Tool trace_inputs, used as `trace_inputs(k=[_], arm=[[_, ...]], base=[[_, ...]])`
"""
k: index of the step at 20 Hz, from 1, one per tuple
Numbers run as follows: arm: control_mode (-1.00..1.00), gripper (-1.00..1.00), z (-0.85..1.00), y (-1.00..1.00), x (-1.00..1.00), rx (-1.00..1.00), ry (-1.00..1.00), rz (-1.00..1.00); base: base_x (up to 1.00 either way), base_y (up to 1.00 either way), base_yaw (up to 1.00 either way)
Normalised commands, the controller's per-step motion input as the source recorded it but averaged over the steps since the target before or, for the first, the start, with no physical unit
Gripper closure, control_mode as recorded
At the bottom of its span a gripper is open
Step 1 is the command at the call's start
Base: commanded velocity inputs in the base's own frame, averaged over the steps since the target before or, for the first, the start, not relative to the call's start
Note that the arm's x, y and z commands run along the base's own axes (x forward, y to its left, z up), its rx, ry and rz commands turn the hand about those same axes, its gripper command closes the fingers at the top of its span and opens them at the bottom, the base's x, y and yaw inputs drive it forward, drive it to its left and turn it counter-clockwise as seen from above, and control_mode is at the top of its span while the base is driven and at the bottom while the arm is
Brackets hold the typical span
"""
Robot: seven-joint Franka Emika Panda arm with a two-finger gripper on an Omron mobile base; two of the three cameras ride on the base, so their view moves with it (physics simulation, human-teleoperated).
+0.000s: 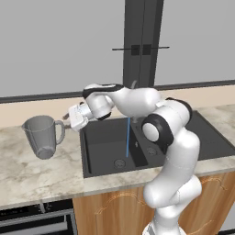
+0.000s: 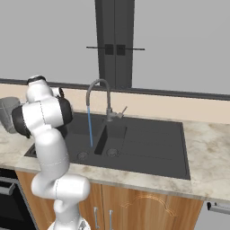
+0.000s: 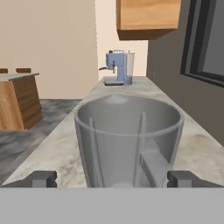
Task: Turn on the sink faucet and place the jug under the water for a few seconds to fill it up.
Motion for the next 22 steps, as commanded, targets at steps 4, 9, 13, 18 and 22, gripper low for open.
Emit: trace_inputs(k=[4,9,13,18,22], arm=[[-1.0,-1.0,-0.13,0.17,0.29,-0.04,0.0,0.0],[-1.0,-1.0,-0.08,0.0,0.27,-0.01,0.0,0.0],[-1.0,-1.0,-0.13,0.04,0.26,-0.02,0.0,0.0],[-1.0,-1.0,-0.16,0.21,0.22,-0.06,0.0,0.0],[-1.0,-1.0,-0.13,0.23,0.25,-0.06,0.0,0.0]], base=[[0.0,0.0,0.0],[0.0,0.0,0.0],[0.0,0.0,0.0],[0.0,0.0,0.0],[0.0,0.0,0.0]])
